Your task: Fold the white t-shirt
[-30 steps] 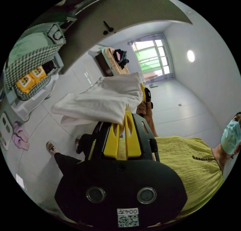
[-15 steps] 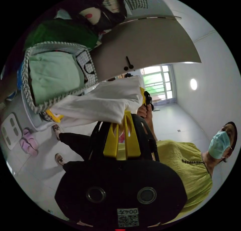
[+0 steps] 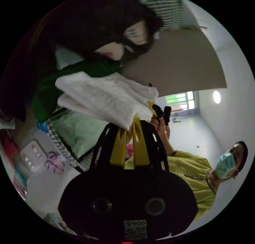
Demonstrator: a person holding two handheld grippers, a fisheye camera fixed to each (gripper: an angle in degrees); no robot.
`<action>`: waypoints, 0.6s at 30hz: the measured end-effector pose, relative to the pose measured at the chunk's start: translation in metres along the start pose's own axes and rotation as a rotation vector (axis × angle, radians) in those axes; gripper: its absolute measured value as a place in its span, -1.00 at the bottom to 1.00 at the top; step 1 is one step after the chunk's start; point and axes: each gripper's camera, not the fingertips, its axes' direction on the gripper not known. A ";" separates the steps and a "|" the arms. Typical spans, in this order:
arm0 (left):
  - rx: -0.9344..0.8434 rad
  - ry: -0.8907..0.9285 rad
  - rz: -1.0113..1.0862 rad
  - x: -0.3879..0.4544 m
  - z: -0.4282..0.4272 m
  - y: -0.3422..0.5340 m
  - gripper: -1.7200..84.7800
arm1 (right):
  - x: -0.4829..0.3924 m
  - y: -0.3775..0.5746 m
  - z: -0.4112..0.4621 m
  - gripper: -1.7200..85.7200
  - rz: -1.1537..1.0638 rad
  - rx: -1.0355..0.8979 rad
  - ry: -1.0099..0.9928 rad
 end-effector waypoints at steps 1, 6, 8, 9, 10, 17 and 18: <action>-0.056 -0.029 -0.072 -0.041 0.016 -0.004 -0.83 | 0.018 0.003 0.026 -0.87 0.023 -0.024 0.019; -0.180 -0.115 -0.213 -0.141 0.052 0.009 -0.85 | 0.138 0.041 0.184 -0.87 0.232 -0.120 0.085; -0.190 -0.138 -0.204 -0.153 0.049 0.014 -0.85 | 0.154 0.047 0.212 -0.87 0.235 -0.124 0.113; -0.206 -0.148 -0.198 -0.160 0.045 0.017 -0.84 | 0.165 0.050 0.229 -0.87 0.241 -0.122 0.124; -0.215 -0.153 -0.191 -0.167 0.040 0.018 -0.84 | 0.170 0.051 0.236 -0.87 0.249 -0.118 0.122; -0.325 -0.158 -0.208 -0.217 0.015 0.026 -0.83 | 0.222 0.067 0.327 -0.87 0.298 -0.137 0.162; -0.336 -0.153 -0.214 -0.227 0.010 0.029 -0.83 | 0.231 0.071 0.341 -0.87 0.310 -0.148 0.171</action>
